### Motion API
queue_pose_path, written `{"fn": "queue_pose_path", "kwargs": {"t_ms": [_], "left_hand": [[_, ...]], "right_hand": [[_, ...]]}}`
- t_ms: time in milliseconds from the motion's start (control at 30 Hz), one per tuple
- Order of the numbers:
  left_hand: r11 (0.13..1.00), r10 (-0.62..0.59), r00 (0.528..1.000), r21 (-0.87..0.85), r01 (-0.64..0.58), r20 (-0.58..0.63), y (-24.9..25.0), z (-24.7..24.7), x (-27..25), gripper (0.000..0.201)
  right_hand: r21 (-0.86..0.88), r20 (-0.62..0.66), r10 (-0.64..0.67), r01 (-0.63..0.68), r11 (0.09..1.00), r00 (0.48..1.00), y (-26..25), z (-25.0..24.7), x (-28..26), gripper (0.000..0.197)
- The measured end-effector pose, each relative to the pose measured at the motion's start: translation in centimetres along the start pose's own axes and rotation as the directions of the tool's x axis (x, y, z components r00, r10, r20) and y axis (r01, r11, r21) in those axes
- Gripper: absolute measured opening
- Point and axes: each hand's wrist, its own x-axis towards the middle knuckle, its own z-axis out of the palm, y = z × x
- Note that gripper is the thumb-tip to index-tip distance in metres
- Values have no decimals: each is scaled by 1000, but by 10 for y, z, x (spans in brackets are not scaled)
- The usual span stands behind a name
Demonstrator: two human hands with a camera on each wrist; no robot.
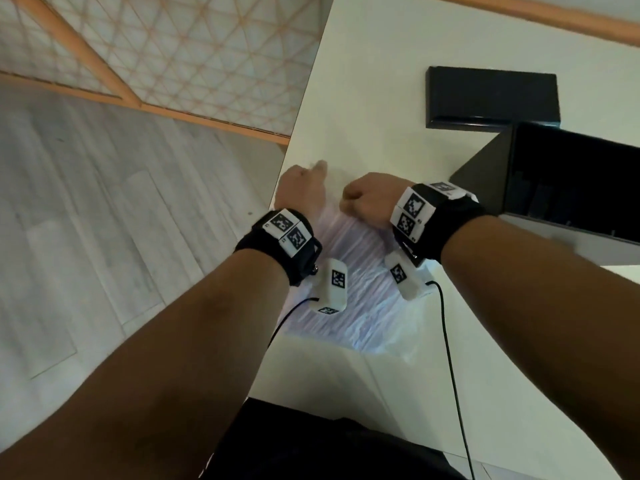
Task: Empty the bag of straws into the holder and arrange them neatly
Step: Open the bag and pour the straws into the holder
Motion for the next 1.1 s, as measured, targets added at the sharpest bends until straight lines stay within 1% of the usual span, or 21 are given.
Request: {"fn": "queue_pose_path", "kwargs": {"t_ms": [67, 100, 133, 167, 233, 267, 300, 333, 367, 400, 433, 533, 633, 700, 733, 800, 900, 933, 1000, 1033, 1100], "left_hand": [[998, -8, 983, -66, 21, 186, 8, -1, -19, 84], [997, 7, 971, -80, 12, 237, 9, -2, -25, 96], [998, 32, 964, -60, -17, 265, 8, -3, -31, 92], [997, 74, 959, -27, -69, 273, 8, -4, -36, 79], [978, 201, 965, 17, -206, 167, 8, -4, -45, 51], [956, 284, 952, 42, -291, 117, 13, -5, -56, 45], [919, 376, 923, 99, -382, 80, 15, -4, -62, 44], [868, 454, 888, 191, -459, 73, 20, -3, -68, 43], [826, 493, 868, 280, -489, 63, 26, -3, -75, 43], [813, 502, 865, 329, -480, 23, 30, -3, -80, 43], [825, 496, 868, 333, -456, -41, 35, -5, -83, 44], [905, 413, 884, 207, -371, -220, 47, -12, -86, 52], [931, 363, 884, 88, -353, -293, 58, -12, -91, 51], [914, 399, 871, 45, -404, -287, 67, -5, -102, 49], [904, 417, 867, 30, -425, -272, 71, 1, -109, 47], [905, 401, 878, -35, -424, -262, 74, 9, -117, 47], [878, 387, 883, -186, -441, -264, 73, 18, -122, 46], [864, 386, 884, -234, -447, -265, 74, 21, -125, 42], [833, 360, 894, -340, -436, -265, 80, 24, -134, 37], [815, 345, 901, -392, -426, -262, 84, 26, -139, 37], [777, 343, 901, -458, -431, -266, 94, 29, -146, 40]], "right_hand": [[88, -61, -9, 15, 996, 998, -5, 0, -12, 23], [124, -97, -1, 14, 992, 995, -7, -1, -18, 25], [142, -128, 3, 16, 990, 992, -7, -3, -25, 26], [157, -152, -4, 28, 987, 988, -8, -5, -31, 24], [190, -195, -20, 57, 980, 981, -8, -11, -43, 20], [194, -214, -22, 65, 979, 977, -9, -14, -50, 22], [195, -231, -16, 62, 979, 973, -11, -16, -57, 26], [192, -248, -12, 62, 979, 969, -13, -19, -64, 29], [183, -263, -17, 67, 981, 965, -15, -23, -72, 30], [156, -279, -30, 76, 985, 960, -14, -28, -81, 30], [111, -299, -47, 83, 990, 953, -12, -34, -91, 29], [9, -341, -43, 50, 999, 939, 11, -51, -130, 26], [91, -365, 2, 33, 995, 931, 36, -50, -170, 26], [219, -383, 30, 59, 974, 923, 48, -39, -186, 30], [295, -380, 64, 55, 954, 923, 54, -36, -191, 31], [435, -358, 142, 30, 900, 923, 69, -31, -204, 30], [557, -351, 183, 48, 829, 919, 91, -31, -221, 26], [631, -356, 202, 76, 772, 912, 94, -30, -225, 27], [784, -361, 240, 154, 602, 901, 95, -31, -229, 34], [827, -346, 248, 169, 536, 905, 92, -32, -229, 38], [859, -272, 228, 129, 495, 935, 85, -36, -228, 49]]}}
